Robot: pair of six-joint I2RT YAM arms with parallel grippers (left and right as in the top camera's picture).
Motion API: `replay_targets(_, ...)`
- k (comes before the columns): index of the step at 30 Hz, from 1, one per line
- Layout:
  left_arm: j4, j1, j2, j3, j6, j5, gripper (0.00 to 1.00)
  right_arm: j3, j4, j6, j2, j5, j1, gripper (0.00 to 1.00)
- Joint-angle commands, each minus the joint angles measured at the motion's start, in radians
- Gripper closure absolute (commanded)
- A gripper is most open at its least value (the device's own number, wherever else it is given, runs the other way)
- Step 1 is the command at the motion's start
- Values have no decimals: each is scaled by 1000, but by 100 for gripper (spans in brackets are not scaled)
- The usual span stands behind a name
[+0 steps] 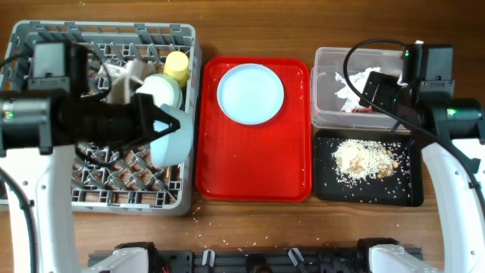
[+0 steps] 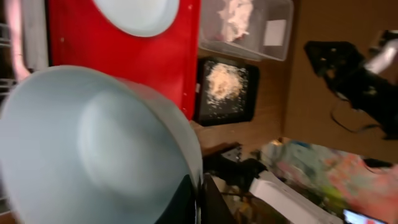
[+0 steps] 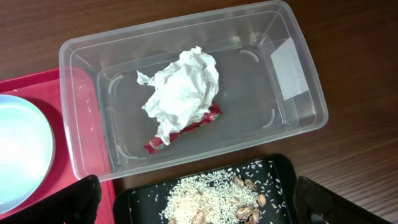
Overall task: Sort waste into correct bins and load items into the dishwasher rack
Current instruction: 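Carry the blue bowl left and place it in the rack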
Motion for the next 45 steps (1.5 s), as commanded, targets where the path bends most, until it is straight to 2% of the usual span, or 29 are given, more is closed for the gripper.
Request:
replay_targets(1,-4,114,15,-145,204,232,96,2,3,13,-11,18,-4,0)
replay_targets(4,36,181,32,-305,277,249,96,2,3,13,-11,18,-4,0)
replay_targets(8,186,273,59,-521,277,257,96,2,3,13,-11,18,-4,0)
replay_targets(11,273,355,105,-619,278,289,96,2,2,13,-11,18,-4,0)
replay_targets(13,298,375,137,-663,320,345,96,2,3,13,-11,18,-4,0)
replay_targets(19,290,380,200,-672,356,554,96,2,2,13,-11,18,-4,0)
replay_targets(29,309,385,200,-709,343,285,96,2,3,13,-11,18,-4,0)
replay_targets(33,309,502,200,-708,321,274,96,2,2,13,-11,18,-4,0)
replay_targets(36,280,585,200,-708,330,418,96,2,3,13,-11,18,-4,0)
replay_targets(40,229,554,200,-708,330,571,96,2,3,13,-11,18,-4,0)
replay_targets(42,134,504,200,-708,407,719,96,2,3,13,-11,18,-4,0)
replay_targets(43,142,489,200,-708,412,735,96,2,2,13,-11,18,-4,0)
replay_targets(45,200,468,200,-708,411,673,96,2,2,13,-11,18,-4,0)
